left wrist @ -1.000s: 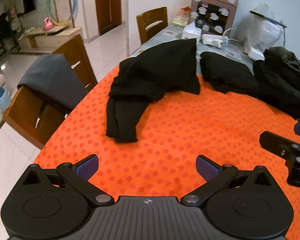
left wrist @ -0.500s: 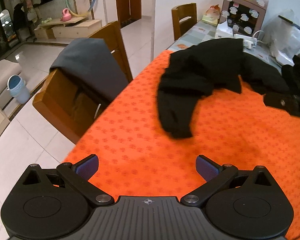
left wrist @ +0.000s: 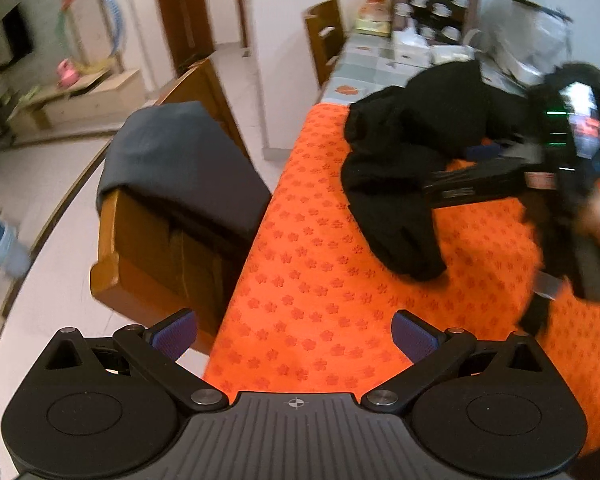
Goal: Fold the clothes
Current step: 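Grasp the crumpled black sweatshirt with both grippers and lift it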
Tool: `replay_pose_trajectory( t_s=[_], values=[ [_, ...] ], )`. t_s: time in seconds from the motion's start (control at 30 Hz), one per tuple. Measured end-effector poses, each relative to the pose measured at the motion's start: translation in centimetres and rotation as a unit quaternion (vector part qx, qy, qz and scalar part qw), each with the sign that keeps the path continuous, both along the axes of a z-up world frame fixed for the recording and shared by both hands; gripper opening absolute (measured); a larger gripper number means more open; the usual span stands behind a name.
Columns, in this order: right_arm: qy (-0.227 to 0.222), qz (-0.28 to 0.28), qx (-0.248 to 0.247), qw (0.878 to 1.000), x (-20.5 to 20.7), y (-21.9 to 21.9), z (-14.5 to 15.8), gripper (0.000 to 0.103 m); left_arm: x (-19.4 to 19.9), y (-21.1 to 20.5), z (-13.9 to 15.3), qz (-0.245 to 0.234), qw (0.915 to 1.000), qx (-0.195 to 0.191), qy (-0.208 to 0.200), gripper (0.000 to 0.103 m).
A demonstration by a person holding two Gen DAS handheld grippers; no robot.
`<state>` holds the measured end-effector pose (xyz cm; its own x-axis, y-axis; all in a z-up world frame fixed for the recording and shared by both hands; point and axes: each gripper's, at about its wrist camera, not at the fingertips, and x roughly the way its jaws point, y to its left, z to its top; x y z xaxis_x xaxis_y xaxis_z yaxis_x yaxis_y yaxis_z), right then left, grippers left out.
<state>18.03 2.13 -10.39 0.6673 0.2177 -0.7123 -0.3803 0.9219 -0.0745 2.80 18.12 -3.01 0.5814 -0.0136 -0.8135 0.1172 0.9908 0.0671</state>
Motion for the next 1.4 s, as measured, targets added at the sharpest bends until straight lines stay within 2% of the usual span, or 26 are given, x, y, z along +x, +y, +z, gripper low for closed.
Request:
replay_pose_trajectory(
  t_s=[0.2, 0.27, 0.3, 0.33, 0.37, 0.4, 0.5, 0.73, 0.93, 1.13, 1.3, 1.4],
  values=[
    [0.01, 0.032, -0.064, 0.997, 2.8, 2.3, -3.2, 0.076, -0.1, 0.0, -0.4, -0.053, 0.9983, 0.026, -0.002, 0.103],
    [0.004, 0.022, -0.07, 0.997, 3.3, 2.4, -3.4, 0.055, 0.2, 0.1, -0.5, -0.056, 0.9981, 0.024, 0.0, 0.103],
    [0.003, 0.012, -0.065, 0.998, 3.6, 2.1, -3.2, 0.048, 0.4, 0.1, -0.6, -0.057, 0.9981, 0.023, 0.0, 0.103],
    [0.007, 0.004, -0.049, 0.999, 3.7, 1.4, -2.8, 0.034, 0.6, 0.1, -0.6, -0.057, 0.9981, 0.022, -0.001, 0.103],
    [0.011, -0.004, -0.031, 0.999, 3.9, 0.7, -2.3, 0.014, 0.8, 0.1, -0.6, -0.058, 0.9981, 0.021, -0.002, 0.103],
    [0.016, -0.012, -0.013, 1.0, 4.1, -0.1, -1.9, 0.008, 1.1, 0.0, -0.6, -0.059, 0.998, 0.019, -0.004, 0.103],
    [0.017, -0.033, 0.05, 0.998, 3.5, -2.8, 0.5, 0.003, 2.1, -0.6, -0.8, -0.065, 0.9977, 0.016, -0.011, 0.103],
    [-0.01, -0.074, 0.115, 0.991, -0.8, -9.1, 6.3, 0.003, 4.4, -3.2, -2.1, -0.09, 0.9955, 0.022, -0.02, 0.103],
    [-0.023, -0.099, 0.122, 0.987, -6.2, -14.3, 10.7, 0.003, 5.2, -5.9, -2.8, -0.136, 0.9903, 0.017, -0.023, 0.102],
    [-0.035, -0.164, 0.108, 0.98, -13.8, -21.2, 15.0, 0.003, 4.6, -9.0, -2.9, -0.19, 0.9814, -0.002, -0.025, 0.102],
    [-0.02, -0.238, 0.079, 0.968, -19.6, -27.3, 16.1, 0.003, 3.7, -12.0, -3.2, -0.221, 0.9749, -0.004, -0.024, 0.102],
    [-0.002, -0.279, 0.067, 0.958, -23.0, -31.1, 15.4, 0.003, 3.1, -13.7, -3.5, -0.231, 0.9728, -0.005, -0.019, 0.102]
  ],
)
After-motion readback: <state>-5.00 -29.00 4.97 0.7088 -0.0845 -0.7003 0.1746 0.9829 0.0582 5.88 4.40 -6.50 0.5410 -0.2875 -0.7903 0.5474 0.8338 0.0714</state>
